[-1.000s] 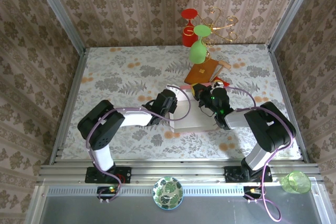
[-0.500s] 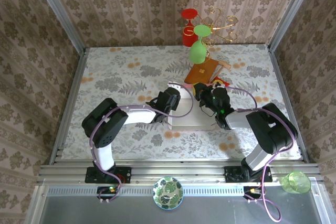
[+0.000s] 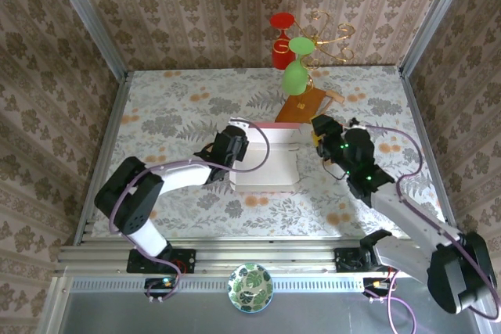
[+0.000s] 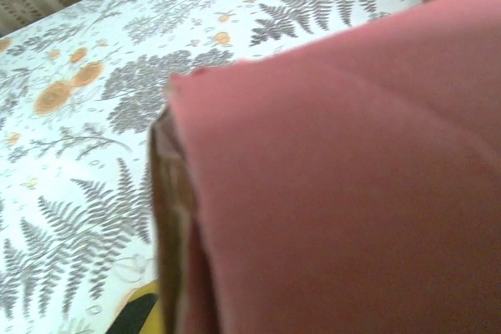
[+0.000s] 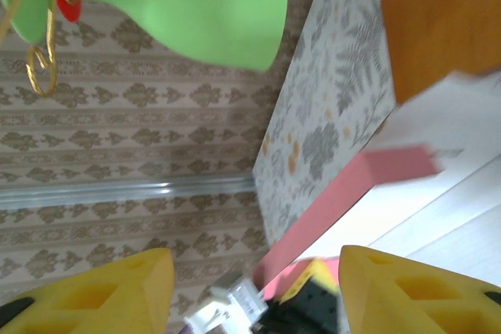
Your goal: Fold the paper box
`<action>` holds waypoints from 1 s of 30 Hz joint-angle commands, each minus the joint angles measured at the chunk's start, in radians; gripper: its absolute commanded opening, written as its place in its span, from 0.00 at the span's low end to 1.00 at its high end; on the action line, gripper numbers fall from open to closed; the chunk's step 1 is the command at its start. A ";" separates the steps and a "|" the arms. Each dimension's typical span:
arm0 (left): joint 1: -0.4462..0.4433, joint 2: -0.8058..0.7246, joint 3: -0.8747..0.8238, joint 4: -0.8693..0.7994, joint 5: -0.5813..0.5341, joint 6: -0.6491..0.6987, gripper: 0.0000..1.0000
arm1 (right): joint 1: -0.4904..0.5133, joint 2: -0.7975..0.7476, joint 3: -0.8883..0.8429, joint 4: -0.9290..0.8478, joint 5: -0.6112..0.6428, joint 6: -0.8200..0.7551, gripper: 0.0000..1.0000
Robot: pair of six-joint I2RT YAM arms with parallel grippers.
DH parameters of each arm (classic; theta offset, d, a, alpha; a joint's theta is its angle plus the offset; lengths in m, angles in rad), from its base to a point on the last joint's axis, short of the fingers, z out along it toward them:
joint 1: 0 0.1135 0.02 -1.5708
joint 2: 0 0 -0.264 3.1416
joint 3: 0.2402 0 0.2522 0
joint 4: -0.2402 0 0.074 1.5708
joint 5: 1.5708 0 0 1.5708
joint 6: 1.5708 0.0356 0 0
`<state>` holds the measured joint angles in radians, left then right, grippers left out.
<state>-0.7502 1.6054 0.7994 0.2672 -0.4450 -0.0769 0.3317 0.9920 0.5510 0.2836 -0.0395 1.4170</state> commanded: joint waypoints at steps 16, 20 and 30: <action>0.027 -0.053 -0.015 -0.109 0.051 0.017 0.00 | 0.016 0.369 0.227 -0.085 -0.060 -0.231 0.48; 0.028 -0.060 -0.016 -0.117 0.054 0.011 0.00 | 0.029 0.450 0.242 -0.032 -0.085 -0.214 0.51; 0.027 -0.066 -0.016 -0.124 0.065 -0.007 0.00 | 0.107 0.513 0.295 0.006 -0.097 -0.175 0.54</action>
<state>-0.7238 1.5600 0.7731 0.1856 -0.3958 -0.0784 0.4137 1.5032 0.8093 0.2596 -0.1207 1.2339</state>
